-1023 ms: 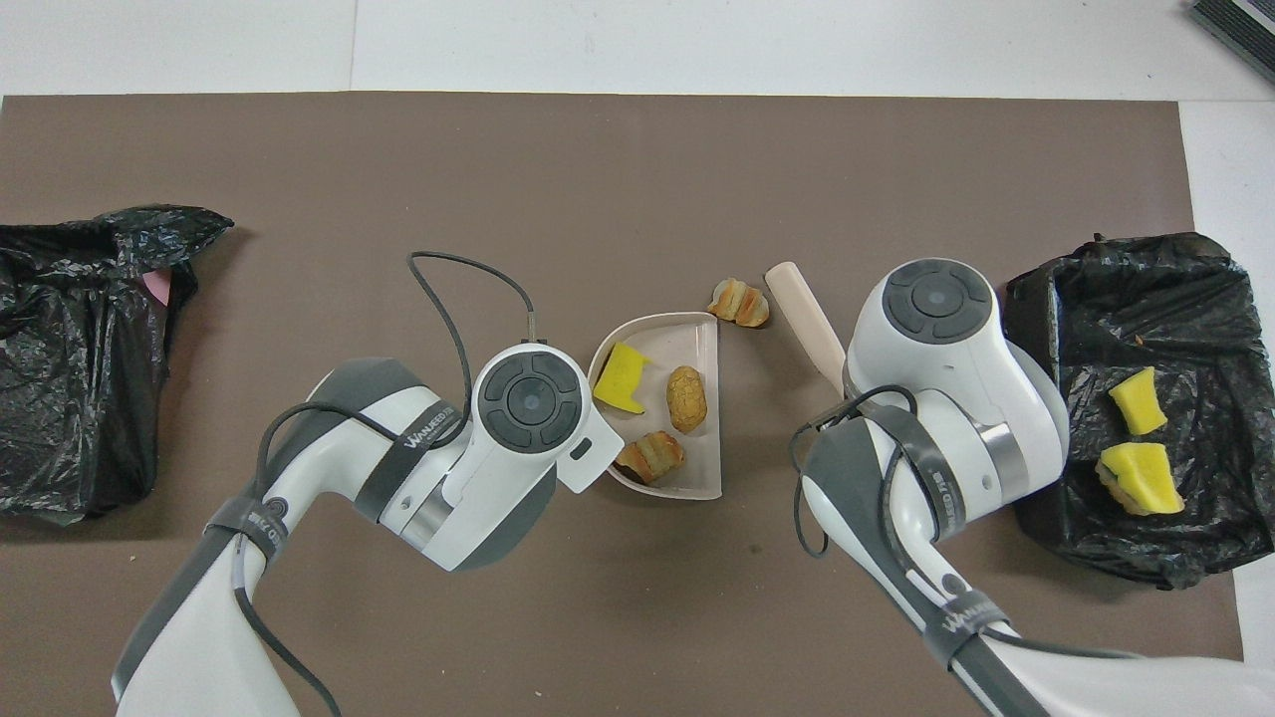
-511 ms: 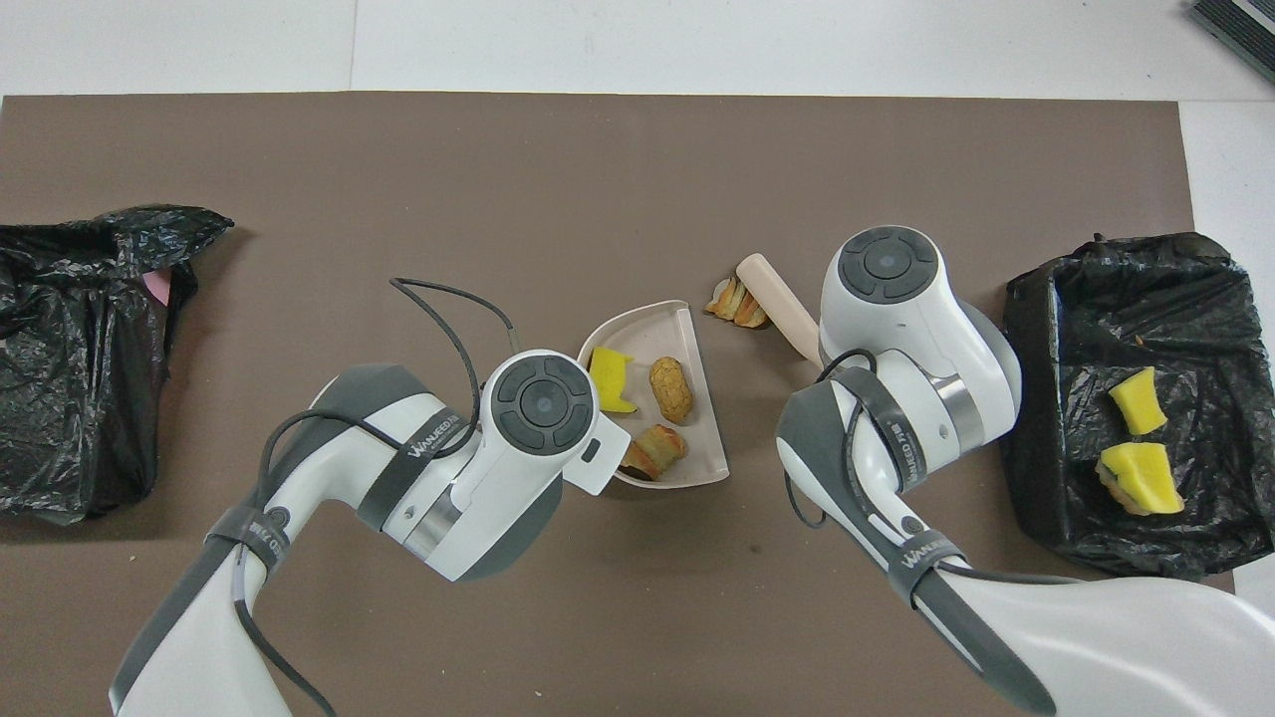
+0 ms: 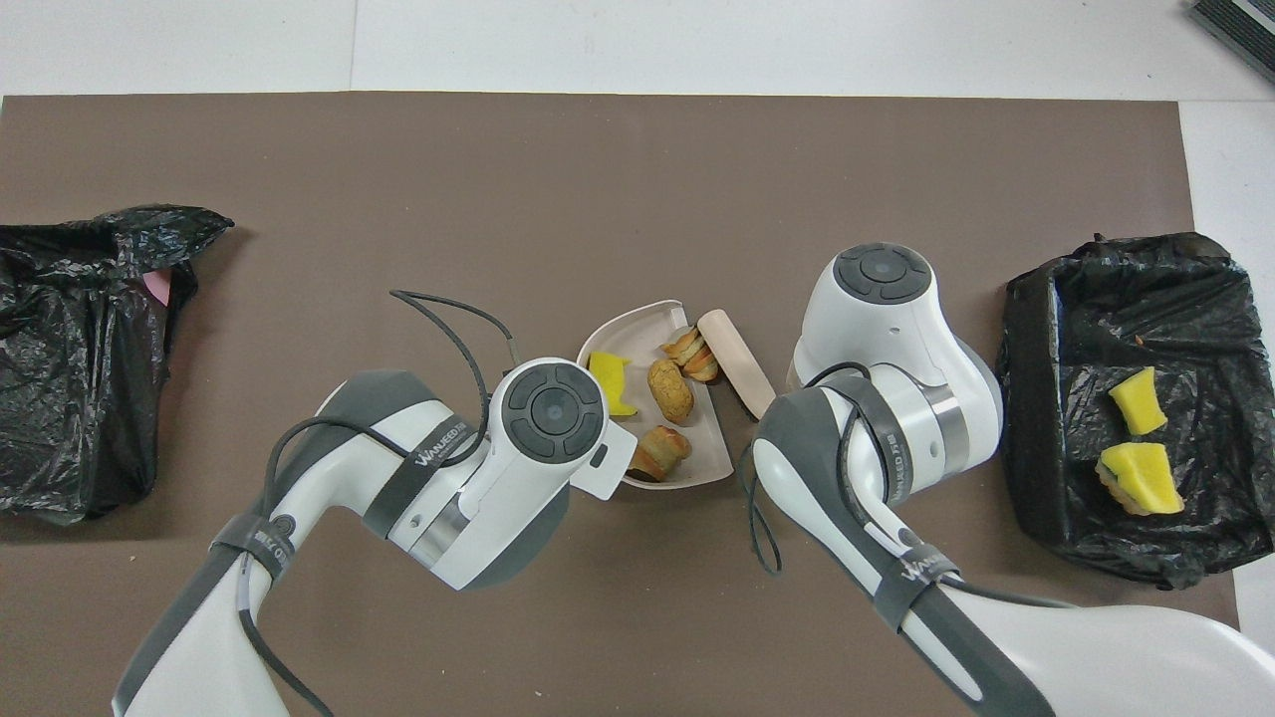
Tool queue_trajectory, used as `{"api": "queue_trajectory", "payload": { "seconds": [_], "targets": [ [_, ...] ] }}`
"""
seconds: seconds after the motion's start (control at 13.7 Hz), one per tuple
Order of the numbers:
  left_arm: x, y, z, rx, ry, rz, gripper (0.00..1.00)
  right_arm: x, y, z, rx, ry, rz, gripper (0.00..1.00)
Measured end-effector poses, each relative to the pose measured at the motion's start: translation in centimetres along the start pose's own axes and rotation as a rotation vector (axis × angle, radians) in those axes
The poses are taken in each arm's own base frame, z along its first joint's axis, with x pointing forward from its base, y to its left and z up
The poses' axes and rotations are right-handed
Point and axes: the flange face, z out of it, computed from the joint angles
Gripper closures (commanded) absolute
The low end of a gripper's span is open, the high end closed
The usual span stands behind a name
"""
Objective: Sweep and dump trash in bin
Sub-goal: 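Push the remaining bits into the dustpan with the brush in the right gripper, then carry the loaded dustpan with the left gripper over the black bag nearby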
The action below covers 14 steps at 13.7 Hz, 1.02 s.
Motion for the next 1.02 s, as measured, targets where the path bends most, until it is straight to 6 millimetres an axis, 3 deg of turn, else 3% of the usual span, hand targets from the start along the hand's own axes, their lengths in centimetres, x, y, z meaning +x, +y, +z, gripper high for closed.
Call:
{"api": "queue_trajectory", "payload": {
  "seconds": [0.15,0.29,0.44,0.58,0.73,0.88,1.02],
  "targets": [
    [-0.4,-0.6,0.2,0.007,0.014,-0.010,1.00,-1.7,-0.7,-2.4,-0.005,0.017,0.034,1.00],
    [-1.5,-1.9,0.3,0.009,0.019,-0.008,1.00,-4.4,-0.1,-5.1,-0.062,-0.001,0.104,1.00],
    [-3.0,-3.8,0.4,-0.007,0.041,-0.001,1.00,-7.8,0.3,-7.9,-0.122,-0.016,0.222,1.00],
    [-4.8,-6.3,-0.4,-0.015,0.069,0.017,1.00,-10.8,-1.0,-9.6,-0.149,-0.022,0.340,1.00],
    [-6.7,-9.1,-2.1,-0.014,0.079,0.027,1.00,-12.9,-4.4,-8.6,-0.182,-0.019,0.391,1.00],
    [-8.4,-11.5,-4.8,-0.026,0.087,0.034,1.00,-14.6,-8.4,-5.3,-0.183,0.007,0.409,1.00],
    [-9.9,-13.6,-7.9,-0.013,0.097,0.038,1.00,-15.4,-9.8,-2.5,-0.145,0.026,0.418,1.00]
  ]
}}
